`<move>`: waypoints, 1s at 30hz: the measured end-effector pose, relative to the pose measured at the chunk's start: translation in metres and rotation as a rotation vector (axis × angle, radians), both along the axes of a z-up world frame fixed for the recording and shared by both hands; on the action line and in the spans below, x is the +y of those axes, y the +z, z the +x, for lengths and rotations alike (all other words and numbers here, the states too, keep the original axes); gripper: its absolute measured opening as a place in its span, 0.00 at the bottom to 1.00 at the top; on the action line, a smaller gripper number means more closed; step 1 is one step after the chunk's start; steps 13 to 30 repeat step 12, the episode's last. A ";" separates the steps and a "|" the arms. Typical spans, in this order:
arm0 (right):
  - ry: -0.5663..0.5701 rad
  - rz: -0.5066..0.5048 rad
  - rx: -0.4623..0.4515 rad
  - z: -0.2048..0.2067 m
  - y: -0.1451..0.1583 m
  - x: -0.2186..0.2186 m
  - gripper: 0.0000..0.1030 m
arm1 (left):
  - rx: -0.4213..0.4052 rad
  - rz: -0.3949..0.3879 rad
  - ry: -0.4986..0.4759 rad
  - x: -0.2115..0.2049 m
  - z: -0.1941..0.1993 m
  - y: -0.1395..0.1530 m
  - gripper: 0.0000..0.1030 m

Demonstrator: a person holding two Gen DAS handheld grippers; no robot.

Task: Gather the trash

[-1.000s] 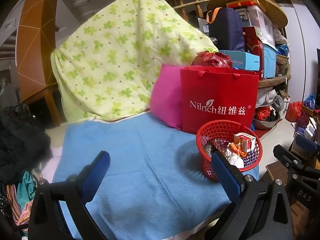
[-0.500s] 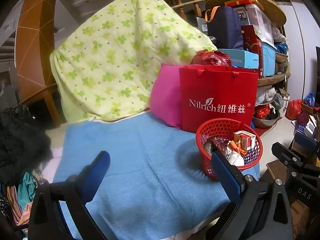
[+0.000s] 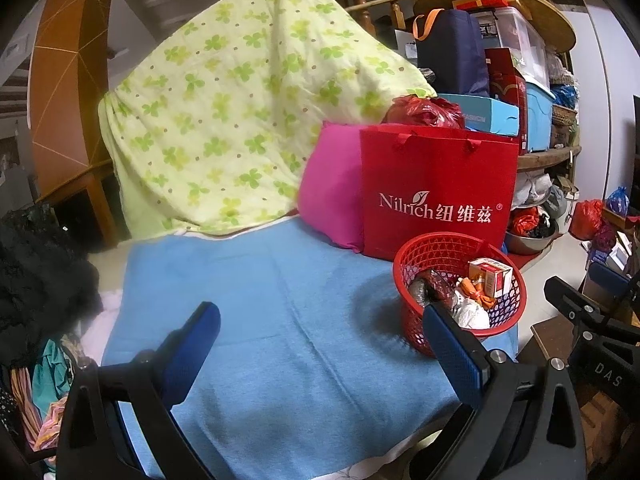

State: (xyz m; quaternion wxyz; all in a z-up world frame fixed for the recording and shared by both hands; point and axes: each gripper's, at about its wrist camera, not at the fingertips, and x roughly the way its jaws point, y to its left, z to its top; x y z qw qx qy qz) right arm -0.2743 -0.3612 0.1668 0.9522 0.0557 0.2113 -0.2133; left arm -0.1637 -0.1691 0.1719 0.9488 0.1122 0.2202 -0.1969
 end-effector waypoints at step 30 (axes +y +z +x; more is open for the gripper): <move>0.009 -0.004 0.020 0.025 -0.001 0.003 0.77 | 0.005 -0.022 0.004 0.012 0.030 -0.008 0.98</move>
